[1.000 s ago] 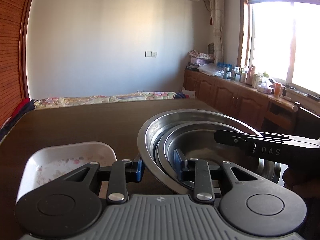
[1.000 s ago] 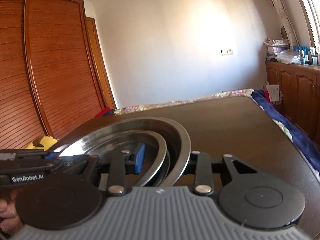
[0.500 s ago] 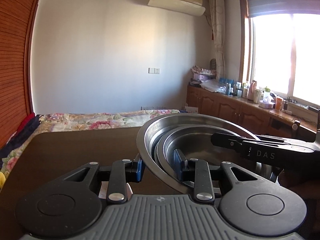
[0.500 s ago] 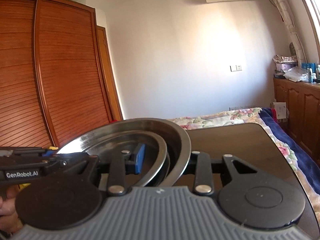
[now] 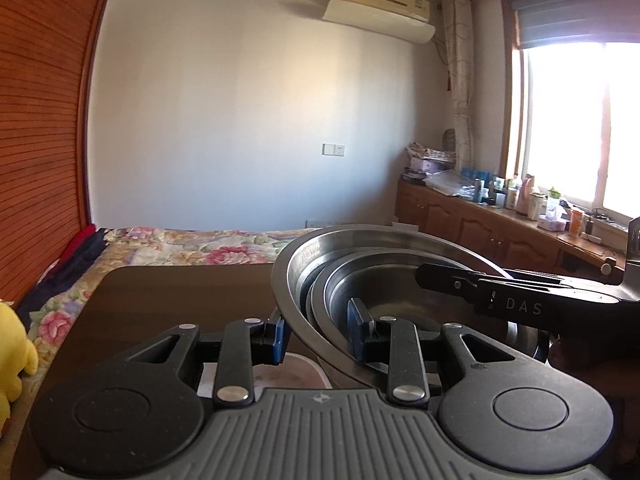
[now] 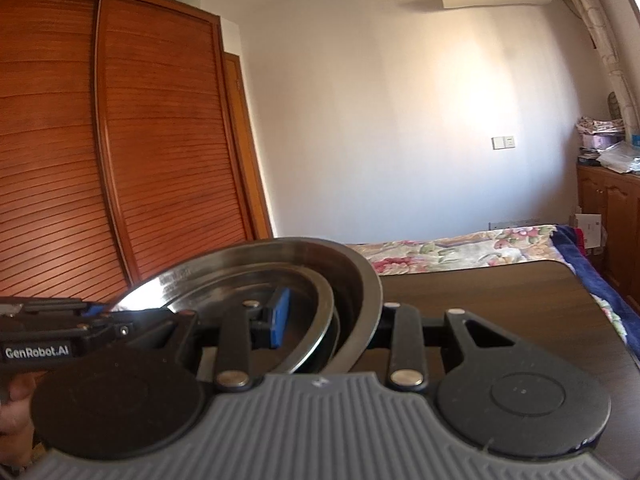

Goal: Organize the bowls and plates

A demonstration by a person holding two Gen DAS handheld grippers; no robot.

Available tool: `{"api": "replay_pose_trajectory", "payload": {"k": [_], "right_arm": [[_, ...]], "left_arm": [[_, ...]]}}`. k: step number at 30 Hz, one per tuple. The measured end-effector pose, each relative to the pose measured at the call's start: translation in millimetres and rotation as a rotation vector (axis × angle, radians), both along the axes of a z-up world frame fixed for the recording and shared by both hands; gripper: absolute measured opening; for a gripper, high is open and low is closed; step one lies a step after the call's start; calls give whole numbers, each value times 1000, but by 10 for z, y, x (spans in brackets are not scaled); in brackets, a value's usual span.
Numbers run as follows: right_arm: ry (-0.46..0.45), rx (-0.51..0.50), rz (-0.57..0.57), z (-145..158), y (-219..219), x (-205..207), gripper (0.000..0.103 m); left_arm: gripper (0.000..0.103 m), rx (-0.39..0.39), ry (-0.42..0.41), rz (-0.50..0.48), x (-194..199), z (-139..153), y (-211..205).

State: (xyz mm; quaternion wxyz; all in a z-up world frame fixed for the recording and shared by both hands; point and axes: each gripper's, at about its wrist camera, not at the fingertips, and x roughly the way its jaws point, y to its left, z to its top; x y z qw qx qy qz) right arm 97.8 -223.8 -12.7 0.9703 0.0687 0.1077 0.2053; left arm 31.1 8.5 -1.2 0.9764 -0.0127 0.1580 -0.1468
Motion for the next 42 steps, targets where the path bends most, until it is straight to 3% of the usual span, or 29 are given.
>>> {"api": "replay_pose_trajectory", "payload": {"k": [22, 42], "right_arm": [[84, -18, 146, -161, 598, 170, 36], [160, -63, 165, -430, 788, 239, 36]], "left_arm": [[32, -10, 57, 121, -26, -187, 561], [32, -21, 150, 129, 52, -527, 671]]}}
